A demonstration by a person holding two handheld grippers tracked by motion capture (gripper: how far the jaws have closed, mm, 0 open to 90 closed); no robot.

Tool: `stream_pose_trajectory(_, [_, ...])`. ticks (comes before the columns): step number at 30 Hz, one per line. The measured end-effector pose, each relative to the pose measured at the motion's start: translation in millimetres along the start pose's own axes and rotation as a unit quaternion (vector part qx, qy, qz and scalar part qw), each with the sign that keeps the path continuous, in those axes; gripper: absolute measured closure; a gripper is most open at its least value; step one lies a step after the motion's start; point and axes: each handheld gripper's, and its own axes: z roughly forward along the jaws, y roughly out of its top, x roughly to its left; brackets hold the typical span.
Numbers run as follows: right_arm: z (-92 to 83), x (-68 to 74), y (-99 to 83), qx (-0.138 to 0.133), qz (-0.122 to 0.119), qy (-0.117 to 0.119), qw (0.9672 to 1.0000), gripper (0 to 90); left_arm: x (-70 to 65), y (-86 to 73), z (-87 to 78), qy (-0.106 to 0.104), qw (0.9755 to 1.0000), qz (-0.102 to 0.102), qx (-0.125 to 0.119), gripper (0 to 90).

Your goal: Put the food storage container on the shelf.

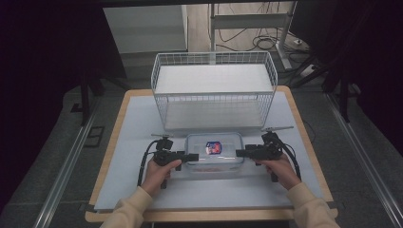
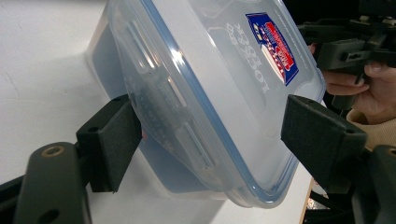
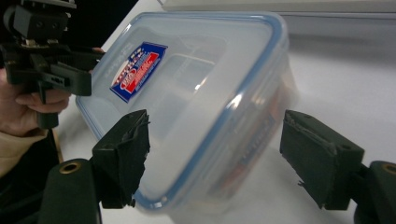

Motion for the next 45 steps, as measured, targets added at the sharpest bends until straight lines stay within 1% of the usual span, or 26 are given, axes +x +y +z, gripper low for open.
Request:
stream_pose_trajectory(3, [6.5, -1.3, 3.0, 0.008, 0.000, 0.006, 0.9999, 27.4, 0.3, -0.2, -0.1, -0.001, 1.0000, 0.000, -0.001, 20.8])
stream_pose_trajectory(4, [8.1, -1.7, 3.8, 0.010, 0.005, 0.011, 0.9999, 26.9, 0.4, -0.3, -0.1, -0.001, 1.0000, 0.000, -0.001, 20.8])
stream_pose_trajectory(6, [9.2, -3.3, 5.7, 0.010, 0.012, 0.011, 0.9998, 28.0, 0.4, -0.6, -0.1, -0.001, 1.0000, 0.000, -0.001, 20.8])
stream_pose_trajectory(7, [9.3, -4.9, 6.3, 0.011, 0.018, 0.015, 0.9997, 28.6, 0.4, -0.6, -0.1, -0.001, 1.0000, 0.000, -0.001, 20.8])
stream_pose_trajectory(8, [9.6, -6.4, 6.3, 0.016, 0.029, 0.022, 0.9992, 29.0, 0.3, -0.7, 0.0, -0.001, 1.0000, 0.000, -0.002, 20.8])
stream_pose_trajectory(9, [10.8, -8.5, 6.0, 0.023, 0.044, 0.036, 0.9981, 28.2, 0.3, -0.8, 0.0, -0.001, 1.0000, 0.000, -0.003, 20.8])
stream_pose_trajectory(11, [11.8, -10.0, 5.3, 0.029, 0.053, 0.041, 0.9973, 28.0, 0.2, -1.0, 0.1, -0.001, 1.0000, -0.001, -0.003, 20.9])
stream_pose_trajectory(13, [10.8, -9.9, 5.6, 0.026, 0.048, 0.040, 0.9977, 30.0, 0.2, -1.0, -0.1, 0.000, 1.0000, -0.001, -0.002, 20.9])
stream_pose_trajectory(15, [10.1, -9.9, 5.7, 0.024, 0.049, 0.039, 0.9977, 31.4, 0.1, -1.1, -0.1, 0.000, 1.0000, -0.001, -0.002, 20.9])
stream_pose_trajectory(19, [8.5, -14.2, 5.3, 0.022, 0.070, 0.050, 0.9960, 35.4, -0.2, -1.1, 0.1, 0.000, 1.0000, -0.001, -0.003, 20.9])
stream_pose_trajectory(22, [8.0, -16.1, 4.3, 0.019, 0.076, 0.055, 0.9954, 36.4, -1.0, -0.8, 0.0, 0.003, 1.0000, 0.001, -0.001, 20.9])
stream_pose_trajectory(27, [6.3, -14.9, 2.6, 0.012, 0.075, 0.055, 0.9956, 38.3, -4.0, -1.9, -1.1, 0.009, 0.9999, 0.012, 0.000, 21.1])
stream_pose_trajectory(29, [5.3, -13.3, 2.3, 0.011, 0.071, 0.052, 0.9961, 38.9, -5.6, -3.0, -2.0, 0.011, 0.9999, 0.009, -0.006, 21.5])
stream_pose_trajectory(30, [4.6, -12.3, 2.2, 0.010, 0.068, 0.051, 0.9963, 39.6, -5.0, -3.7, -3.6, 0.009, 0.9998, 0.000, -0.015, 24.0])
stream_pose_trajectory(31, [3.2, -11.0, 2.2, 0.010, 0.065, 0.051, 0.9965, 40.4, -4.4, -4.1, -5.0, 0.007, 0.9998, -0.005, -0.019, 26.7])
stream_pose_trajectory(32, [2.3, -9.8, 2.0, 0.009, 0.060, 0.049, 0.9970, 40.7, -4.6, -4.4, -5.7, 0.006, 0.9998, -0.002, -0.020, 28.2])
stream_pose_trajectory(35, [0.6, -7.4, 0.8, 0.006, 0.055, 0.047, 0.9974, 41.6, -6.6, -5.5, -6.6, 0.010, 0.9997, 0.004, -0.021, 28.7])
stream_pose_trajectory(41, [-0.8, -5.3, -0.6, 0.001, 0.046, 0.044, 0.9980, 42.1, -8.0, -8.2, -7.6, 0.011, 0.9995, 0.001, -0.031, 30.3])
stream_pose_trajectory(45, [-2.3, -2.3, -1.1, 0.001, 0.042, 0.040, 0.9983, 42.9, -11.2, -9.6, -8.5, 0.018, 0.9992, 0.008, -0.034, 30.9])
